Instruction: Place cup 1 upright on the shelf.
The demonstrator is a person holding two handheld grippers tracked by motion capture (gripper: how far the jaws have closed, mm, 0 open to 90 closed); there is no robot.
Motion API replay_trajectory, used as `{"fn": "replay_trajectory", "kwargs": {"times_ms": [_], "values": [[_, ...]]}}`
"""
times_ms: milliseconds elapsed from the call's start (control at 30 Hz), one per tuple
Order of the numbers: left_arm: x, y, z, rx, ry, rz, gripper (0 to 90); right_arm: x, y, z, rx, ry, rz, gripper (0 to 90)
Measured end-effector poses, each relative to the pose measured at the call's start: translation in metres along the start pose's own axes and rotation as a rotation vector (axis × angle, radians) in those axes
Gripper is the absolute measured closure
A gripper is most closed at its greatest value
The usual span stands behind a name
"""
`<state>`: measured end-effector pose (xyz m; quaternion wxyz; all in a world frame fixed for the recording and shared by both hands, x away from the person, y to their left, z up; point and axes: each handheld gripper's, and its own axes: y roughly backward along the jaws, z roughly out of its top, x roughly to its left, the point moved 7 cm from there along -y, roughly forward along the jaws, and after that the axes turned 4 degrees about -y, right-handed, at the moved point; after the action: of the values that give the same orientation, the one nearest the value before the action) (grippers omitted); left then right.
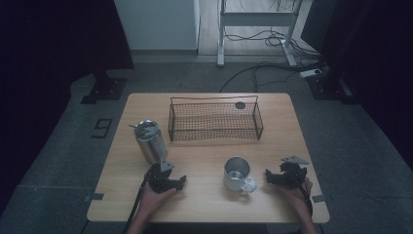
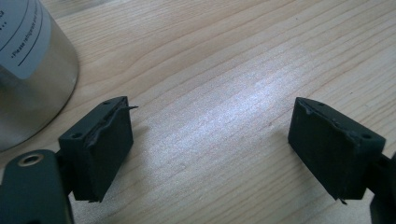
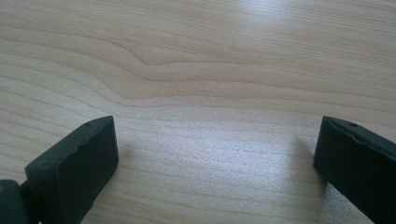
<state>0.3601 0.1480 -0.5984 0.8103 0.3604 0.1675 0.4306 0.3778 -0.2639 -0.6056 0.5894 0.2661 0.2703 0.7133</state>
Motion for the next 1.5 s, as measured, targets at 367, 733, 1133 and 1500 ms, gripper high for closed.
{"fn": "replay_trajectory", "kwargs": {"times_ms": [367,733,1133,1500], "values": [[-0.0001,0.0002,-0.0002,0.0,0.002,0.002,14.0,-0.0009,0.0004,-0.0003,-0.002,-0.009,-0.008,0.0],[-0.0003,0.0003,-0.0003,0.0,0.002,0.003,14.2,-0.003,0.0001,0.0003,-0.001,-0.022,-0.024,0.0],[-0.0004,0.0004,-0.0003,0.0,0.002,0.003,14.3,-0.004,-0.0004,0.0007,-0.001,-0.047,-0.045,0.0],[-0.0061,0.0027,-0.0006,0.002,-0.012,0.008,14.7,-0.0041,-0.0002,0.0007,0.0,-0.049,-0.047,0.0]]}}
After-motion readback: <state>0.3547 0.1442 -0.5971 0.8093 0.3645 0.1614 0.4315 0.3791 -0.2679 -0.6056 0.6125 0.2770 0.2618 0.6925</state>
